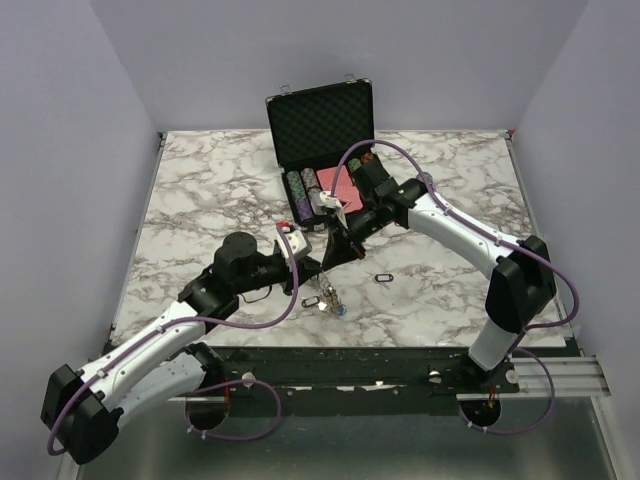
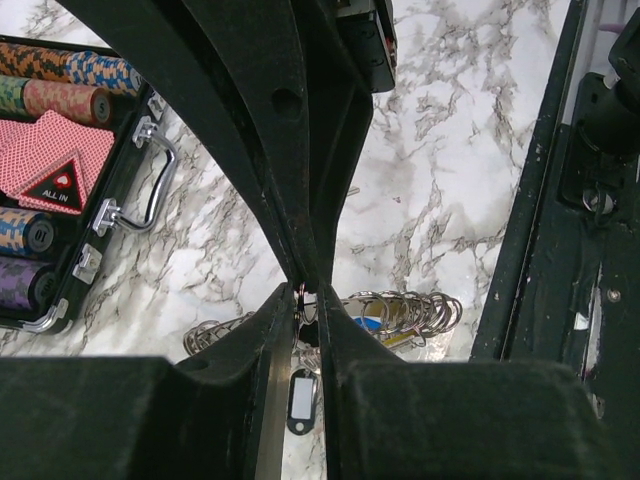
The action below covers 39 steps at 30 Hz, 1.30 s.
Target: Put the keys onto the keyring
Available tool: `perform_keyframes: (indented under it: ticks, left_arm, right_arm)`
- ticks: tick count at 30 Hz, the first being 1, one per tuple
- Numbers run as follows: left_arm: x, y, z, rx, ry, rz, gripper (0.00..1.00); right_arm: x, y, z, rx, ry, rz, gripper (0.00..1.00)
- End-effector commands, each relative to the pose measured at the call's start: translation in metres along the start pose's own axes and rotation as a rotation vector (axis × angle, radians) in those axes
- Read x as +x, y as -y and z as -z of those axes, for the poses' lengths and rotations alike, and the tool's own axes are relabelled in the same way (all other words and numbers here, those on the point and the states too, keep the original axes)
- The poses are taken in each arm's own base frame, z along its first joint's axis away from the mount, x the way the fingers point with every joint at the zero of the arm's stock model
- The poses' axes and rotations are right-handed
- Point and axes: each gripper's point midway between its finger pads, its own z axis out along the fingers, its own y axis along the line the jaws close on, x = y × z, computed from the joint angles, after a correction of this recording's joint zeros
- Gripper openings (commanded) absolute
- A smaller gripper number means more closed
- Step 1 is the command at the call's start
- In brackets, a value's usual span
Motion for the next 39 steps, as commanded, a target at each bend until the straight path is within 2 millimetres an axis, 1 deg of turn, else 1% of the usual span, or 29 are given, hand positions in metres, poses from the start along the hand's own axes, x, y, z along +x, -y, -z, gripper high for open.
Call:
perform_keyframes:
  ticks: [1,10,11,13,14,15,16,25,29,30,31,35,39]
  left_arm:
    - [0.003,0.006,-0.003,0.042,-0.011,-0.029,0.23]
    - [0.008,0.003,-0.008,0.038,-0.043,-0.040,0.17]
    - [0.013,0.004,-0.007,0.042,-0.065,-0.031,0.16]
    - [0.015,0.005,-0.008,0.045,-0.072,-0.030,0.12]
    - [0.015,0.005,-0.008,0.044,-0.075,-0.028,0.09]
    - [0.015,0.006,-0.008,0.047,-0.076,-0.030,0.03]
    - [0.016,0.005,-0.008,0.045,-0.081,-0.027,0.00]
    - [0.016,0.000,-0.005,-0.016,-0.074,-0.003,0.00]
    - [0.014,-0.007,-0.001,-0.086,-0.047,0.029,0.00]
    - [0.017,-0.008,0.000,-0.100,-0.051,0.031,0.00]
    - [0.010,-0.008,0.000,-0.108,-0.013,0.045,0.00]
    - [0.007,-0.009,0.003,-0.132,0.036,0.078,0.00]
    - [0.006,-0.008,0.006,-0.145,0.070,0.105,0.00]
  right_arm:
    - [-0.026,-0.006,0.011,0.010,0.054,0.071,0.00]
    - [-0.025,-0.006,0.009,0.005,0.053,0.068,0.00]
    - [-0.026,-0.006,0.009,0.005,0.054,0.069,0.00]
    - [-0.025,-0.006,0.009,0.005,0.053,0.065,0.00]
    - [-0.025,-0.006,0.009,0.006,0.053,0.064,0.00]
    - [-0.025,-0.005,0.009,0.007,0.054,0.063,0.00]
    - [-0.025,-0.006,0.009,0.007,0.054,0.060,0.00]
    - [-0.025,0.001,0.009,0.039,0.055,0.037,0.01]
    - [-0.025,0.006,0.008,0.057,0.060,0.025,0.05]
    - [-0.026,0.006,0.008,0.060,0.060,0.022,0.06]
    - [-0.025,0.007,0.008,0.063,0.061,0.018,0.07]
    - [-0.025,0.009,0.007,0.068,0.069,0.000,0.10]
    - [-0.024,0.010,0.006,0.064,0.076,-0.013,0.15]
